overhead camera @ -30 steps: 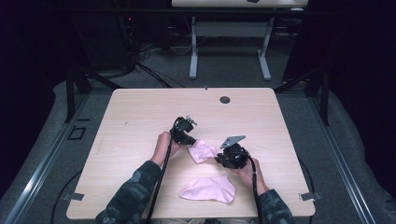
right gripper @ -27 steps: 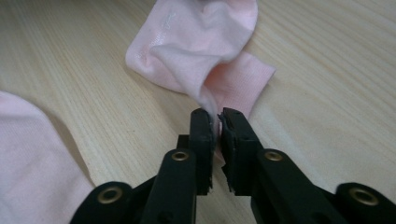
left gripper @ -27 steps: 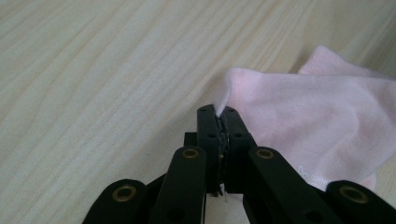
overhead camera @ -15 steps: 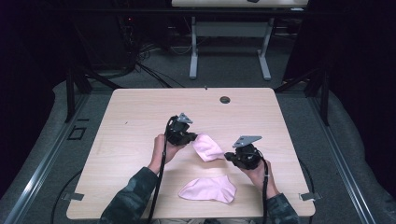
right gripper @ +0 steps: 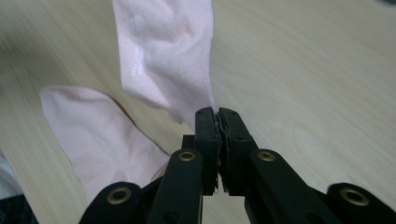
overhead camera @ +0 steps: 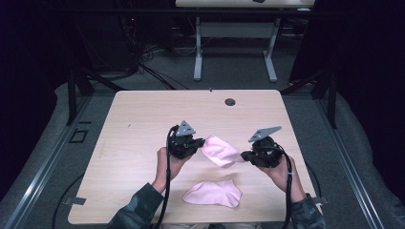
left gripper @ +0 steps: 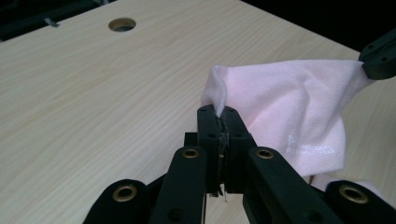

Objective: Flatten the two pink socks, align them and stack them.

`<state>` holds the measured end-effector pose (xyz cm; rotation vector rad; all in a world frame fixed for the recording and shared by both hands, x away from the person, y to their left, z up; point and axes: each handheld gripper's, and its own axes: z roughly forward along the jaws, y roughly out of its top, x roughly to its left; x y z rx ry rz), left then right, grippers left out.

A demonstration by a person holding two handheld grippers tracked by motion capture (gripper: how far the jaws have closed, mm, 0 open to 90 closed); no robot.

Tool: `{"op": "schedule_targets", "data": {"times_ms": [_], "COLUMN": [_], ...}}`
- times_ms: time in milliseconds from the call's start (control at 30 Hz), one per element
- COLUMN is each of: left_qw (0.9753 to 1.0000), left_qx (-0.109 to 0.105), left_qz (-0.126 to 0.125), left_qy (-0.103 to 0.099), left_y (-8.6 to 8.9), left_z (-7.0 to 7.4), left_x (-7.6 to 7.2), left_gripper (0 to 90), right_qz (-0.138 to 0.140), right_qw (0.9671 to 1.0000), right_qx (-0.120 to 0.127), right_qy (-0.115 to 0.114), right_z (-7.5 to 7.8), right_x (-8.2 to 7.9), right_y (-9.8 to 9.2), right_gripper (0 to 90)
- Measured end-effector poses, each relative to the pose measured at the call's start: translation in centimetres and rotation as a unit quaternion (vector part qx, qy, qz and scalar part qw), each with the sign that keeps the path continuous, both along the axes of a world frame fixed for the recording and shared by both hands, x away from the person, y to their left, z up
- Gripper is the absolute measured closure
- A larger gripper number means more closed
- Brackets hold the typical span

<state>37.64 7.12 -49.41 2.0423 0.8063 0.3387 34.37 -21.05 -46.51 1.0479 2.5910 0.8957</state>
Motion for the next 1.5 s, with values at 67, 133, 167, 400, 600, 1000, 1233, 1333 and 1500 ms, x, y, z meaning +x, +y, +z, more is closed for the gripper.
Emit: {"op": "schedule_targets", "data": {"times_ms": [67, 133, 167, 400, 600, 1000, 1233, 1333, 1500], "left_qw": [1.0, 0.9995, 0.9992, 0.9954, 0.9934, 0.99, 0.9888, 0.9893, 0.9916], "left_qx": [-0.002, -0.004, -0.001, 0.014, 0.017, 0.074, 0.076, 0.073, 0.057], "left_qz": [0.007, 0.022, 0.03, 0.07, 0.083, 0.057, 0.034, 0.033, 0.045], "left_qy": [0.006, 0.021, 0.027, 0.063, 0.078, 0.106, 0.124, 0.122, 0.107], "left_y": [0.2, 0.5, 0.5, 2.3, 3.6, 3.2, 2.8, 2.7, 3.1], "left_z": [-0.6, -2.0, -2.9, -6.1, -6.1, -5.8, -7.0, -6.8, -5.9], "left_x": [0.0, 0.1, 0.0, 0.2, 0.1, 3.2, 3.9, 3.7, 2.7], "left_gripper": [88.6, 88.6, 88.6, 87.7, 65.8, 50.9, 75.3, 86.4, 87.5], "right_qz": [0.002, 0.01, 0.012, -0.011, -0.036, -0.056, -0.038, -0.033, -0.036], "right_qw": [0.9999, 0.999, 0.9987, 0.9979, 0.9977, 0.9958, 0.9966, 0.997, 0.998], "right_qx": [-0.011, -0.021, -0.02, 0.024, 0.044, 0.006, 0.008, 0.014, 0.013], "right_qy": [0.011, 0.037, 0.044, 0.059, 0.037, 0.073, 0.073, 0.069, 0.05], "right_z": [-0.3, -1.4, -2.1, -6.5, -5.8, -9.1, -9.5, -9.6, -8.9], "right_x": [0.7, 2.4, 3.3, 6.5, 4.4, 1.8, 1.7, 1.8, 2.2], "right_y": [0.4, 1.4, 1.9, 3.2, 1.4, 2.9, 3.0, 2.8, 2.4], "right_gripper": [86.6, 85.9, 85.2, 66.2, 61.2, 65.6, 79.7, 84.1, 84.6]}}
